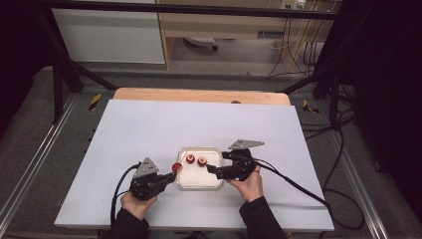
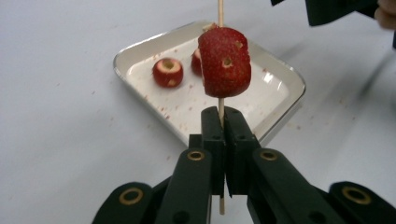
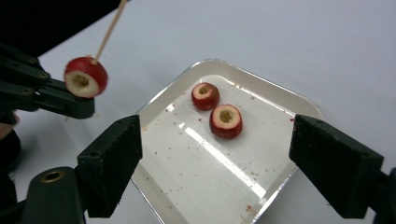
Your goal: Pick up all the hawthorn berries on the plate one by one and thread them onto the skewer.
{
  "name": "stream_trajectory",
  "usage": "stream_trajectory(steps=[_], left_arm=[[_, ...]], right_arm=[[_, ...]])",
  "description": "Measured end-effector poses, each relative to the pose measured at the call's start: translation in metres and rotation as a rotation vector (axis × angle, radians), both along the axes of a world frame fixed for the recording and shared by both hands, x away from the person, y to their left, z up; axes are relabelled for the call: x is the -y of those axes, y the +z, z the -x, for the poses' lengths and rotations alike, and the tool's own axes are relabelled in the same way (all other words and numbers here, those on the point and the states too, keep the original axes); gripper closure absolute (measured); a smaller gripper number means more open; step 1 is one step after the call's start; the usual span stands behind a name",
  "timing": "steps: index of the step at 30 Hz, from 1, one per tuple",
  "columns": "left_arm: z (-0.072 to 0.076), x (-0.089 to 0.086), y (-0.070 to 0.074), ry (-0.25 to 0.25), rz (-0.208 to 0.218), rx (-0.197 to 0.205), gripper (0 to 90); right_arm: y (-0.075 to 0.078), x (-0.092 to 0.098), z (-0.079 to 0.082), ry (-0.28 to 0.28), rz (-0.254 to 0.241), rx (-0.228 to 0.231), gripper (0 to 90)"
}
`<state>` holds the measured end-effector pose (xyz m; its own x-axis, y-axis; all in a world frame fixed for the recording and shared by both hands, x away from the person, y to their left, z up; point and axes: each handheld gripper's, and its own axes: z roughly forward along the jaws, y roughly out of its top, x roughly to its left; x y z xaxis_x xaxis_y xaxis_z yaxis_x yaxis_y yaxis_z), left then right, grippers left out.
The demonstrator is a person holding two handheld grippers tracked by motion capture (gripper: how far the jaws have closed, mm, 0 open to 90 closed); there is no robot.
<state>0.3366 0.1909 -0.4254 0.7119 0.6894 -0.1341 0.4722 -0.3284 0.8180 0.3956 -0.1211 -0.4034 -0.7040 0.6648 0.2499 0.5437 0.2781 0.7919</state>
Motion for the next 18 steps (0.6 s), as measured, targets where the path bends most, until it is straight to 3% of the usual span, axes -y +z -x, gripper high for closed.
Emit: stream_trajectory(steps=[3,18], left_arm=[[0.002,-0.009,-0.003,0.007,-0.017,0.000,88.0],[0.010,-0.019,-0.012,-0.025,-0.077,-0.009,87.9]], right_arm=[[0.004,-0.004,-0.007,0.017,0.065,-0.015,16.1],[0.011,-0.039,-0.041,0.082,0.255,-0.108,13.3]])
